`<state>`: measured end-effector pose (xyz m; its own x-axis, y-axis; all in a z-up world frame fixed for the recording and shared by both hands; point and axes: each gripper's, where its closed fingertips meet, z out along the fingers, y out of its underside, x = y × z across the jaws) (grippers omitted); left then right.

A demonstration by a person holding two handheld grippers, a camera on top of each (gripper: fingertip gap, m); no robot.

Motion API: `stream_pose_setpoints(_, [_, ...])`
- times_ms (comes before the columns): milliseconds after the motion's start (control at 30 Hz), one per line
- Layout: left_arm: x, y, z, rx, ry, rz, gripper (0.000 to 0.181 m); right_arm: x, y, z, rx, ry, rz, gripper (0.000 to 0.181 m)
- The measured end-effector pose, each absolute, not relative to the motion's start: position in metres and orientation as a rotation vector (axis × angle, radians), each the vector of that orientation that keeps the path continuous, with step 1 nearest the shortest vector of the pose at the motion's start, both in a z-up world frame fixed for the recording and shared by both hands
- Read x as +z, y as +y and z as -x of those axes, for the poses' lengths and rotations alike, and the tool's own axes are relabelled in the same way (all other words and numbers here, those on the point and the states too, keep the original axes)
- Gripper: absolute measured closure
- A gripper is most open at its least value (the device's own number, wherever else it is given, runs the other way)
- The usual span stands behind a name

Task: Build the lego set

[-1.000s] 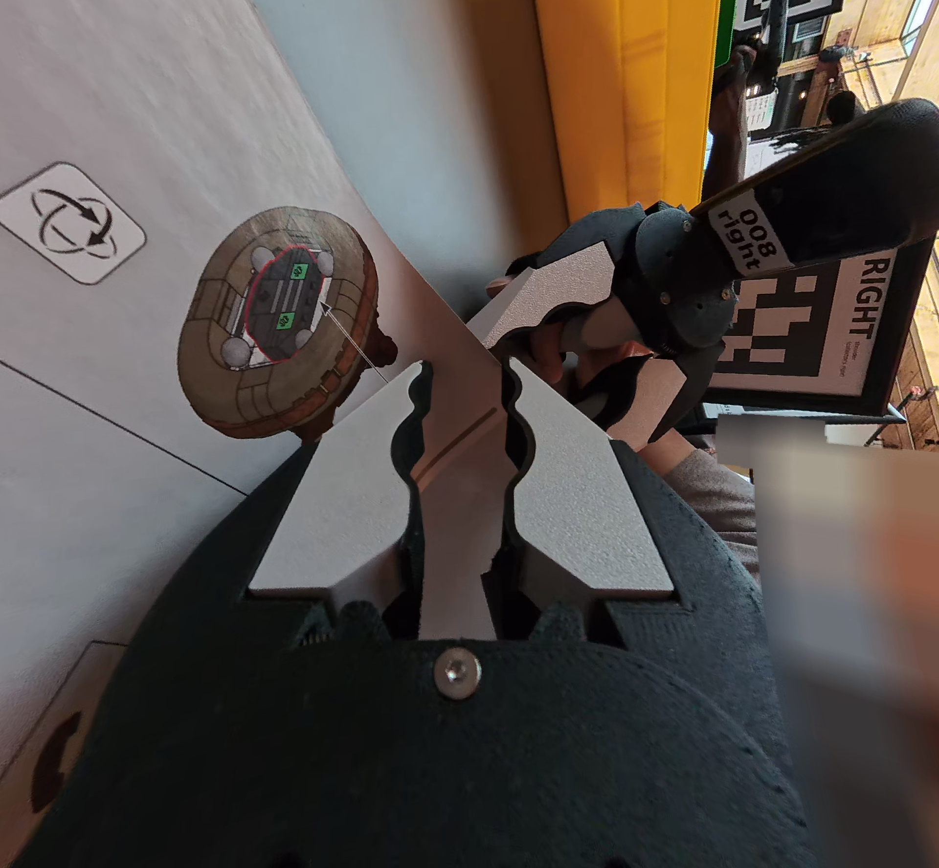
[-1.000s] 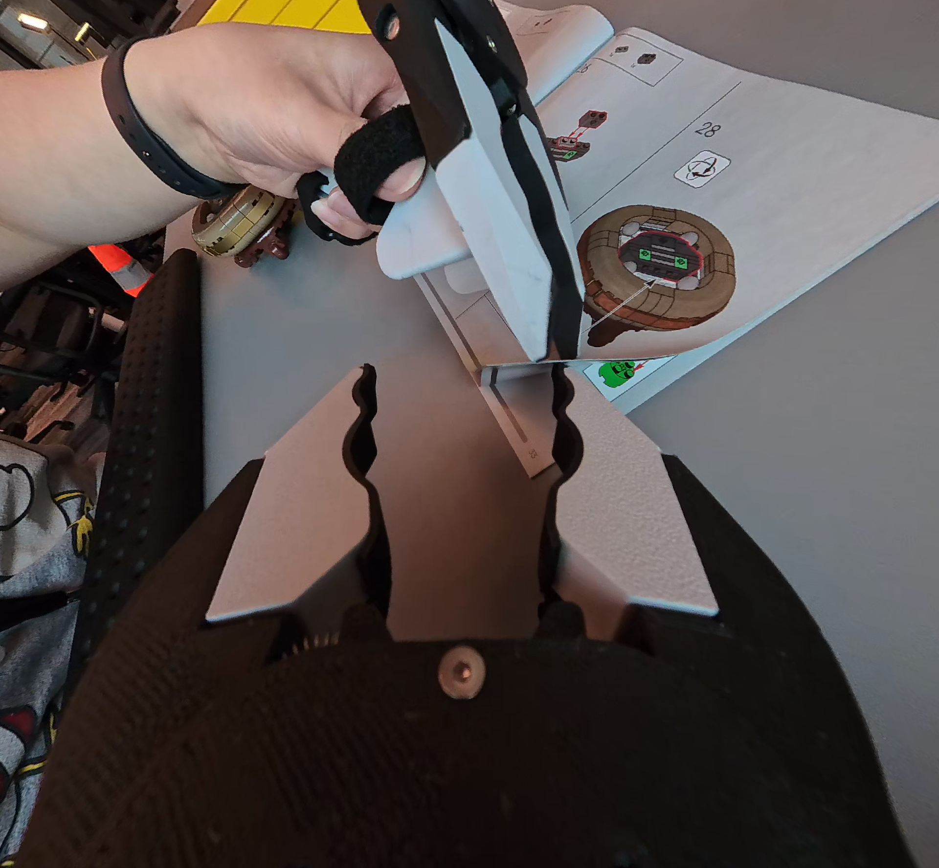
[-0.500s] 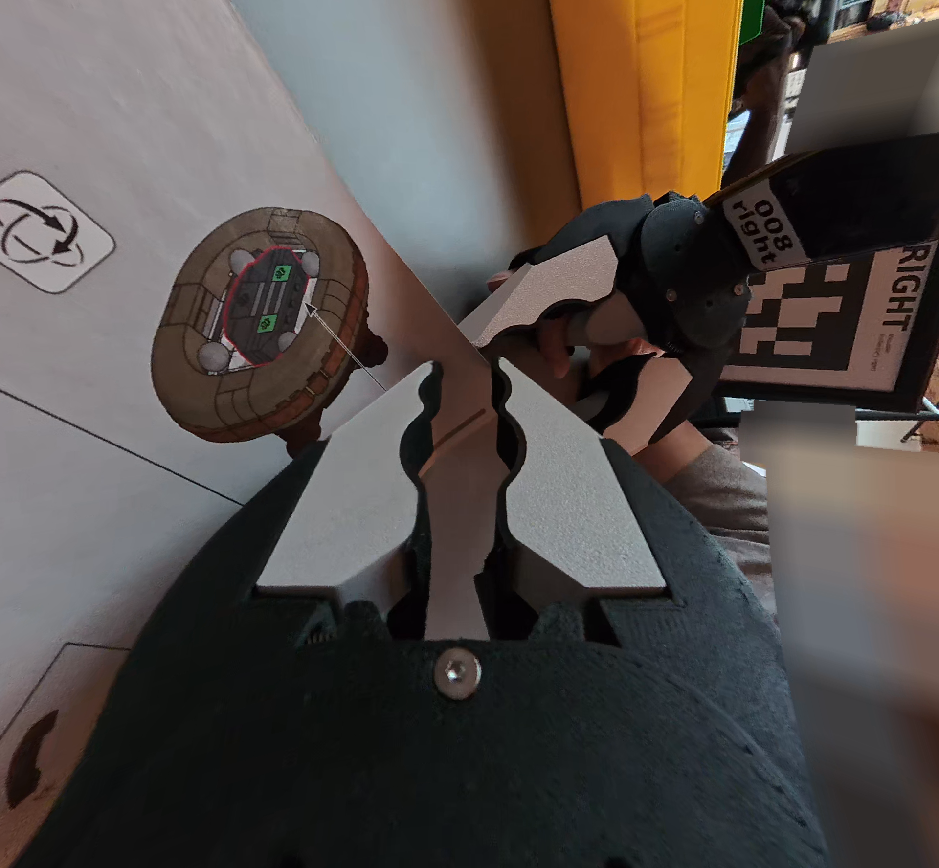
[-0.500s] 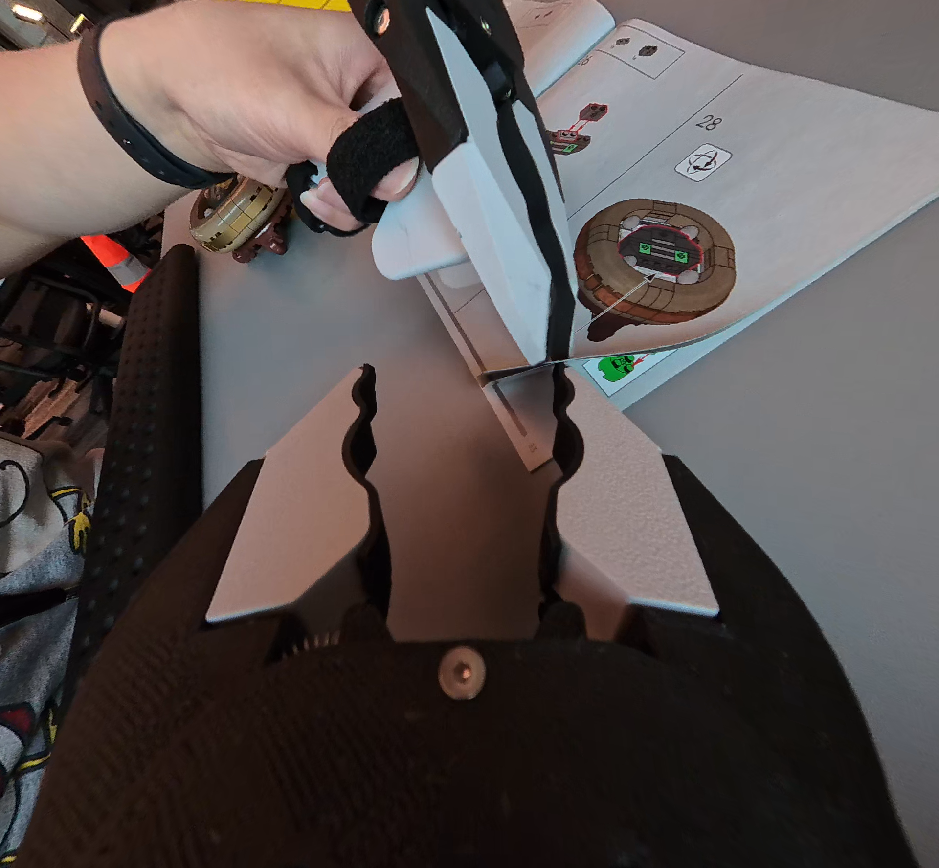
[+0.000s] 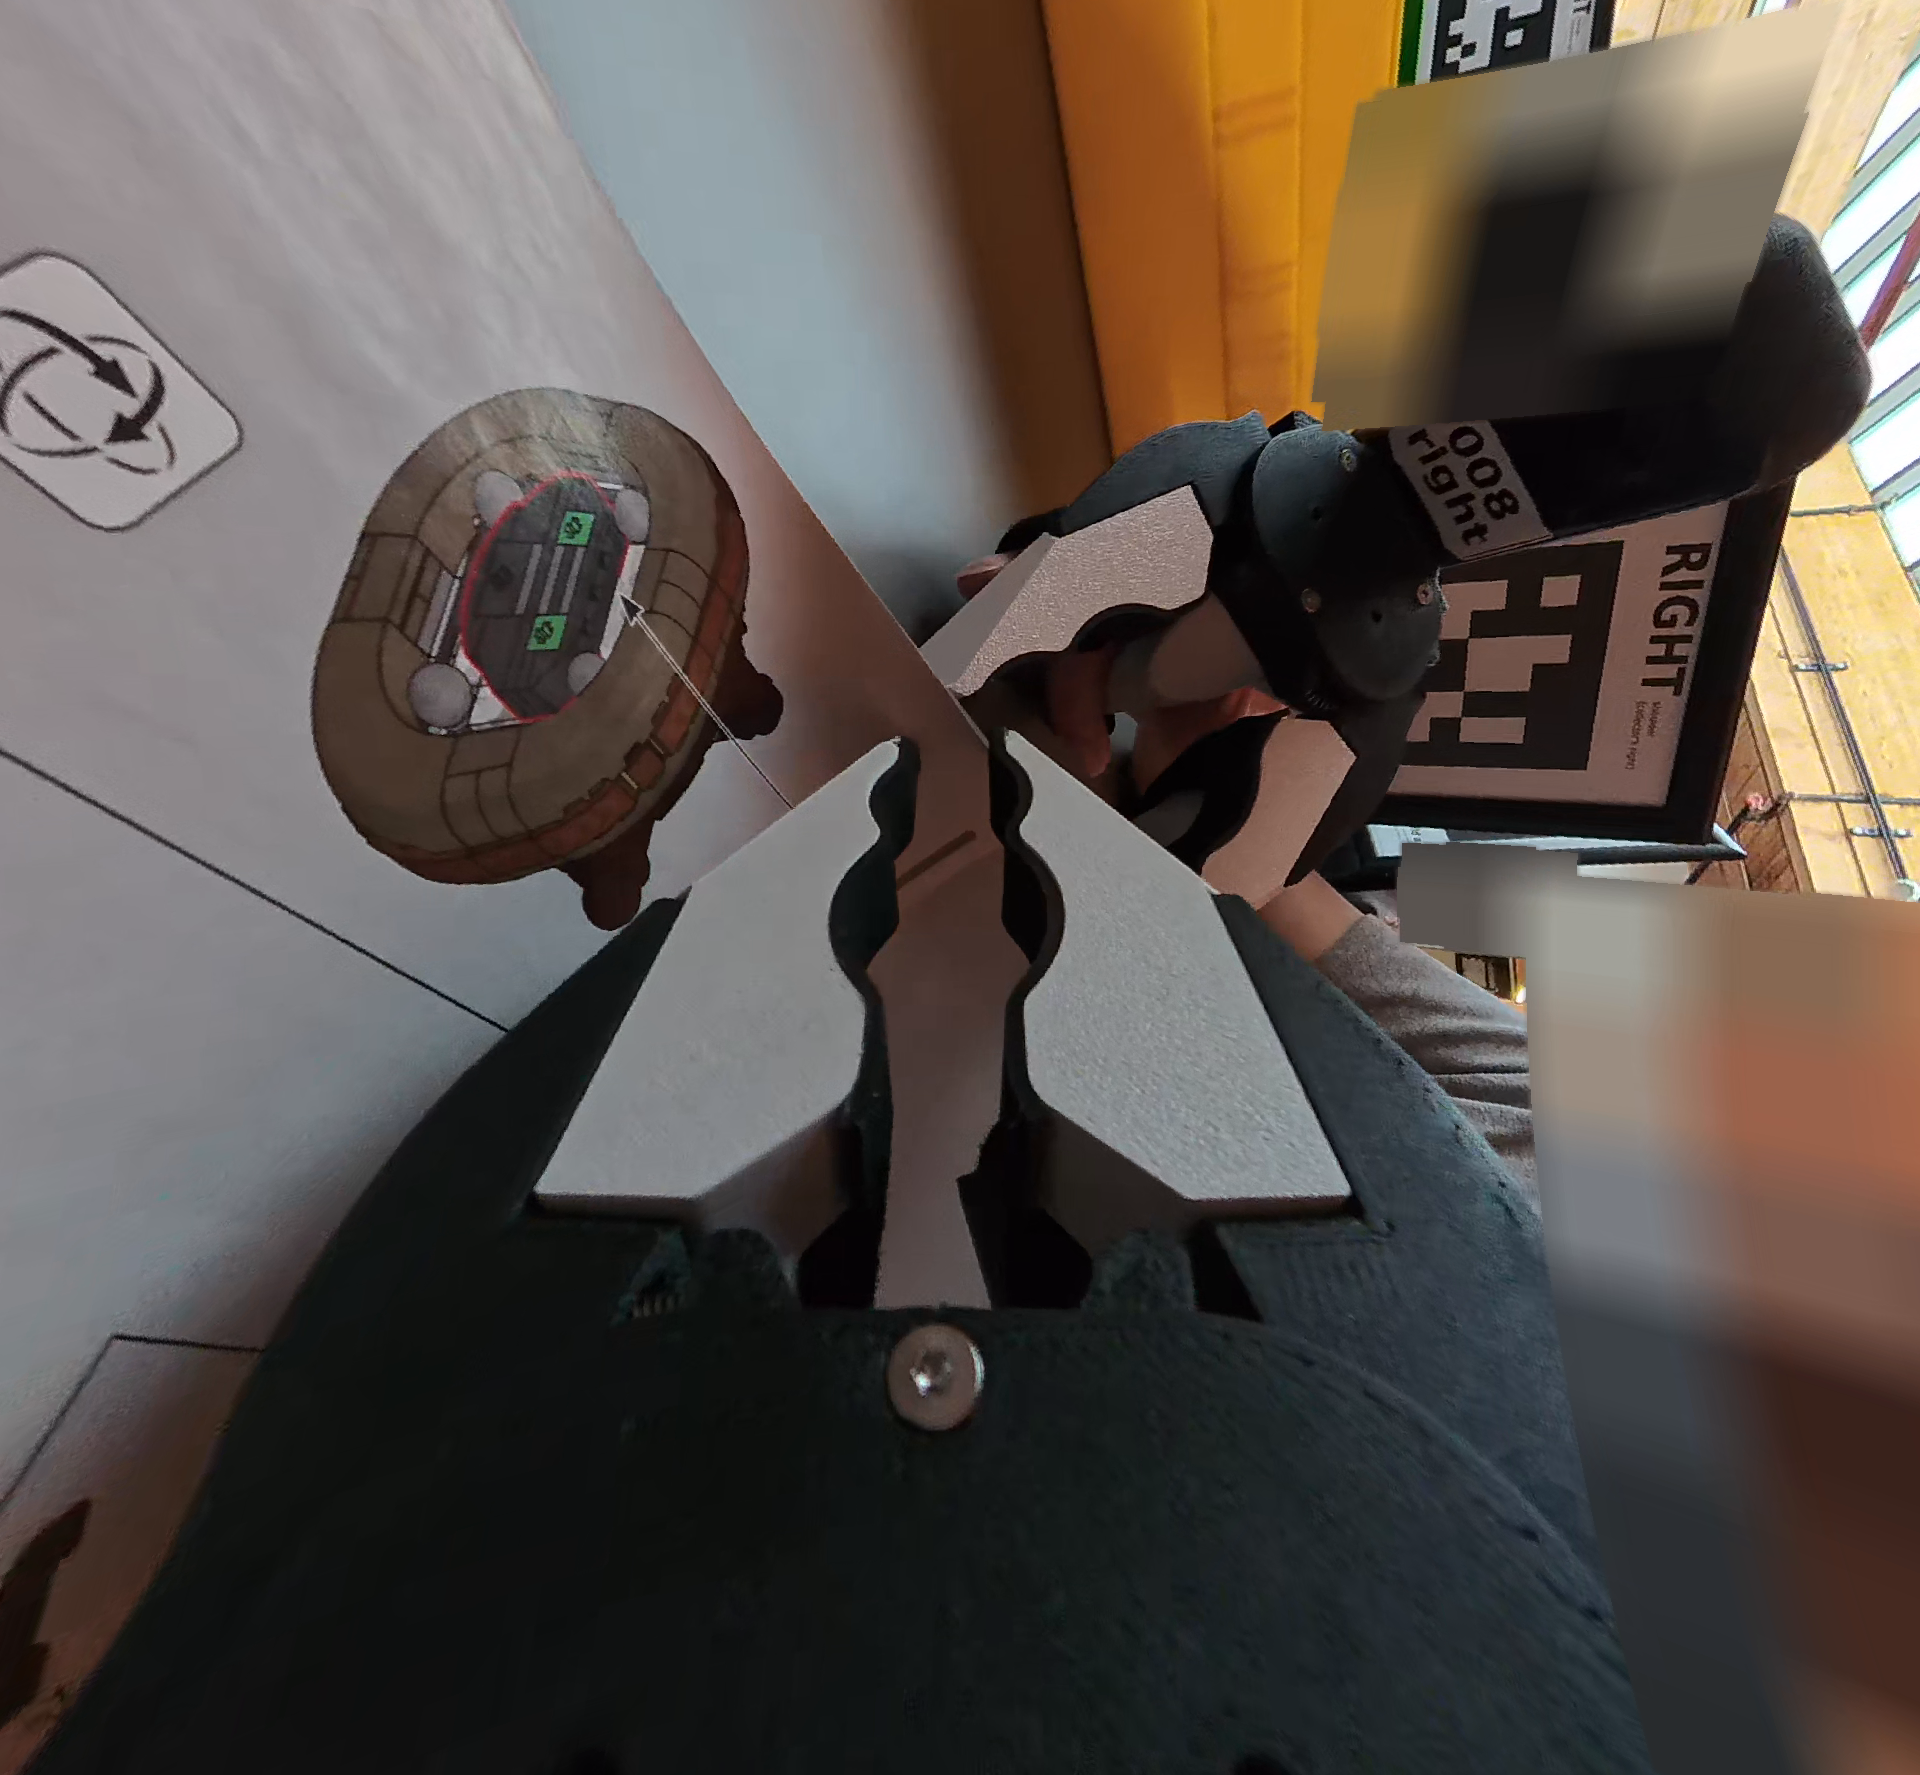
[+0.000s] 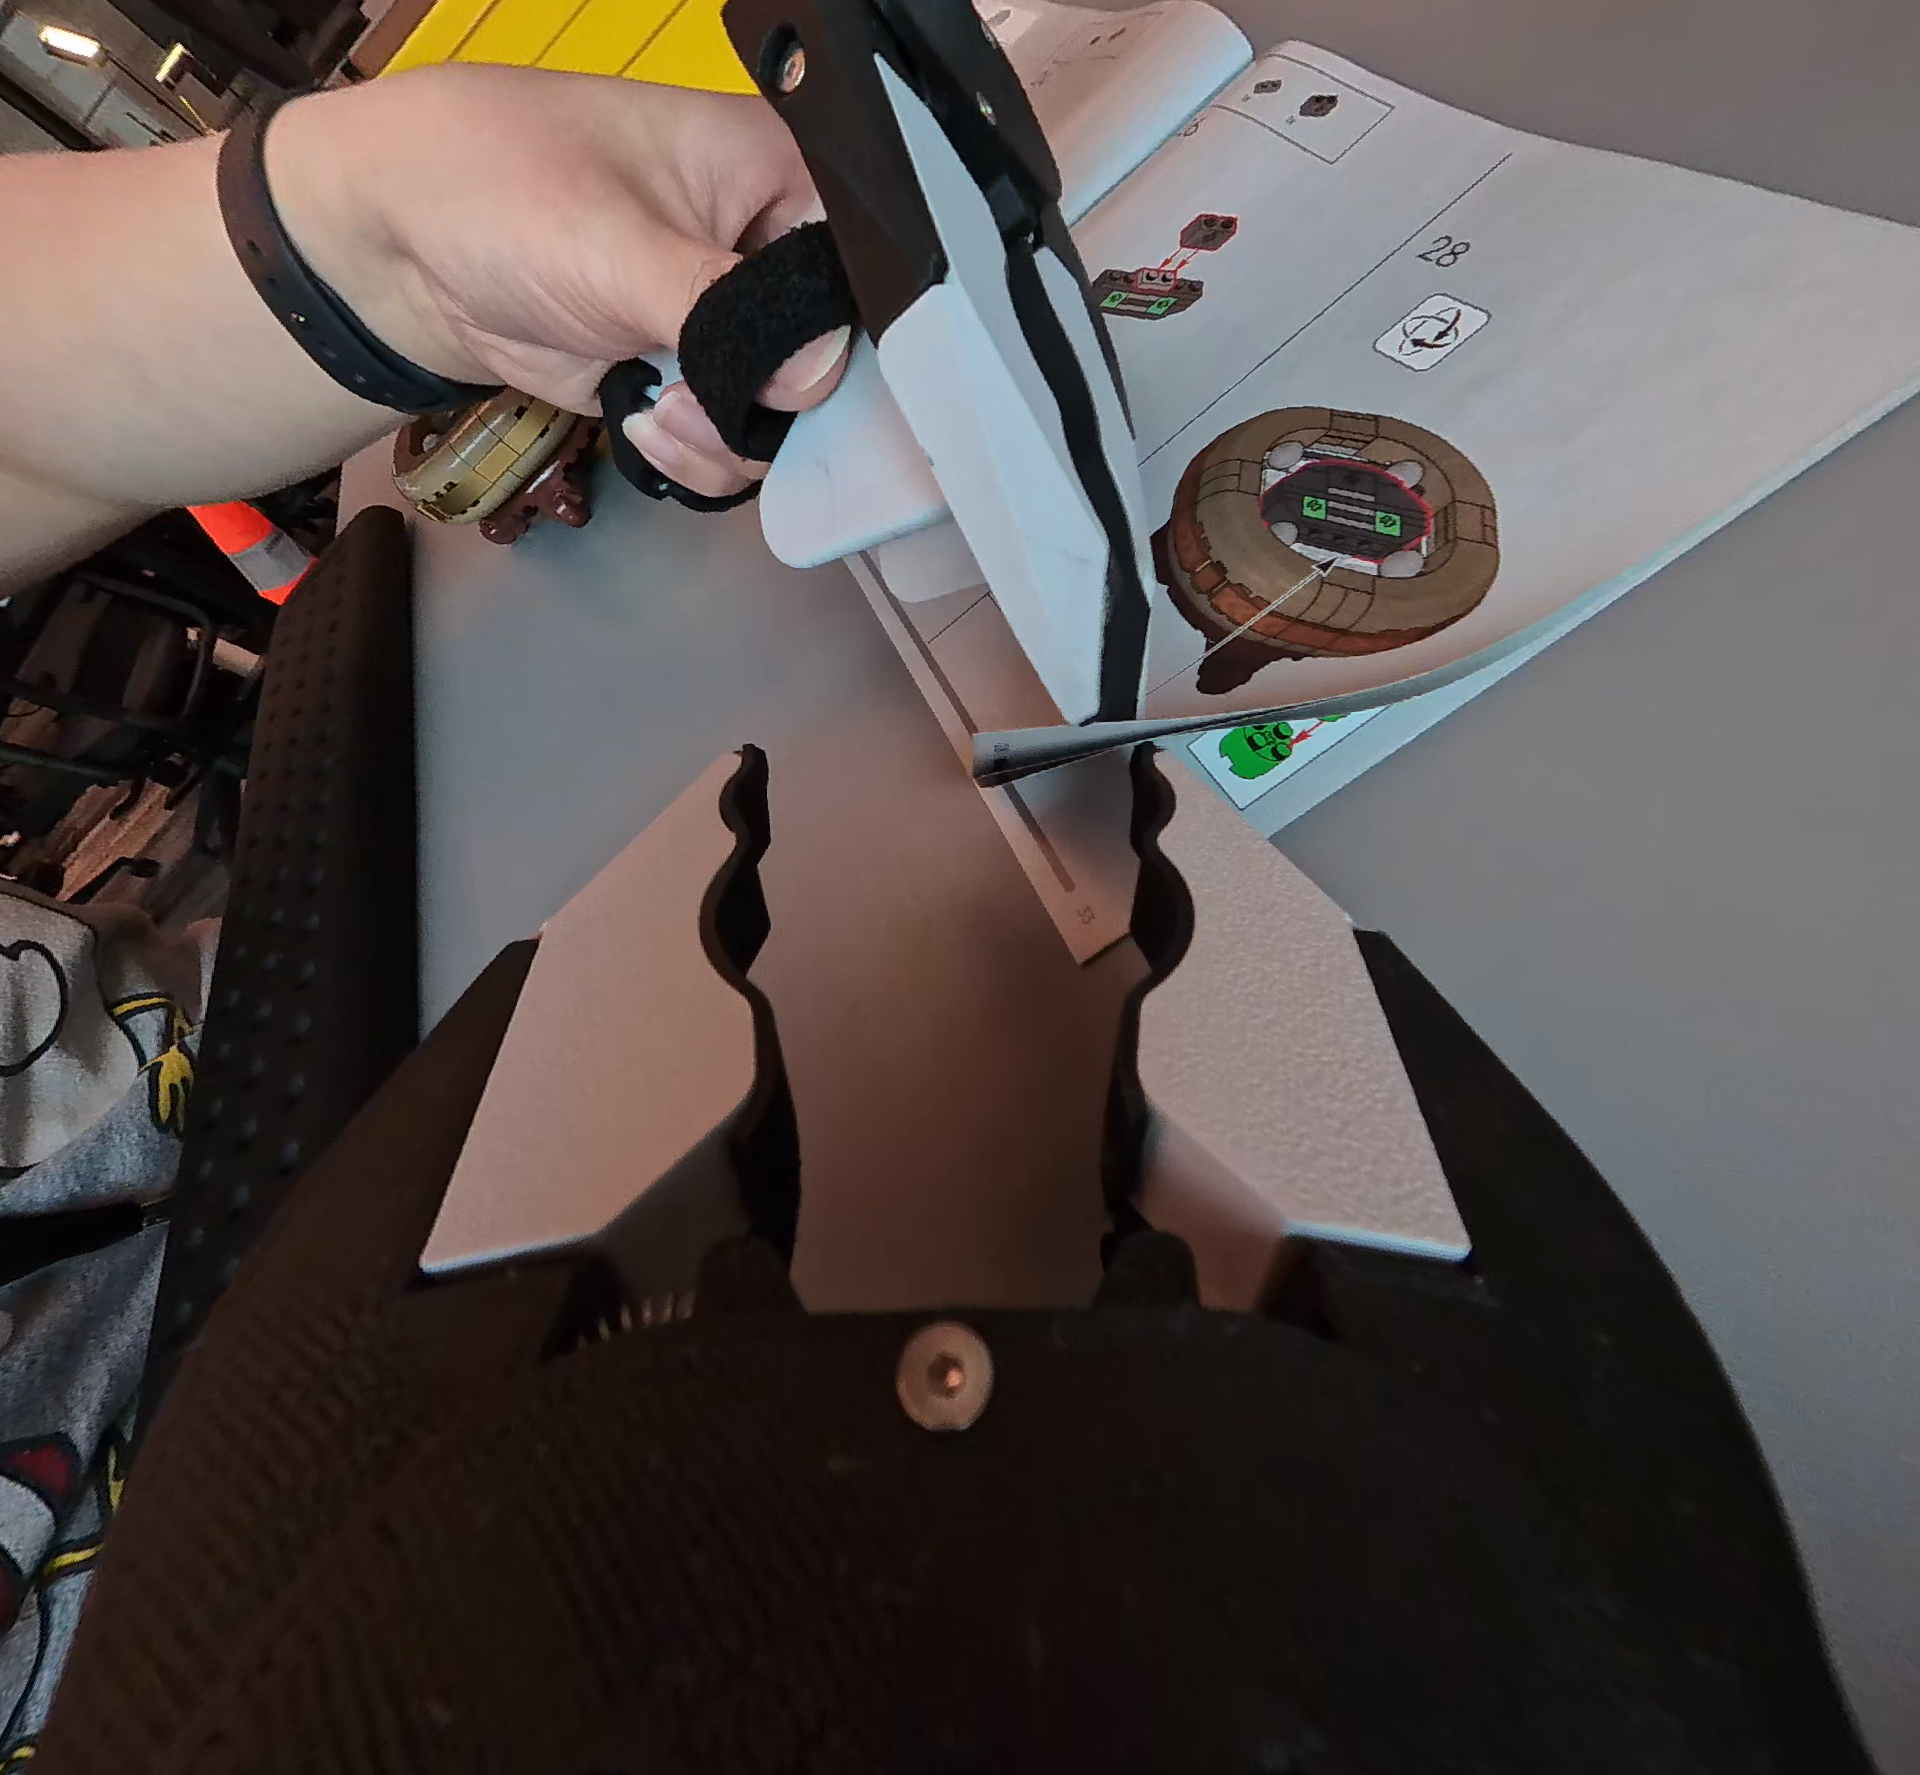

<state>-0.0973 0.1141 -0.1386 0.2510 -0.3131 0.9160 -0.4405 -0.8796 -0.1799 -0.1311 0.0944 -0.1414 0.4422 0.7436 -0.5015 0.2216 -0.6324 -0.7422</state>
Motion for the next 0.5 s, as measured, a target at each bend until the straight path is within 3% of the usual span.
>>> stream_pose_setpoints(500, [-0.1386,0.1156,0.1006,1.751,-0.686,-2.374,0.171,-0.1414,0.0942,0.1312,1.146,-0.807,2.104,0.111])
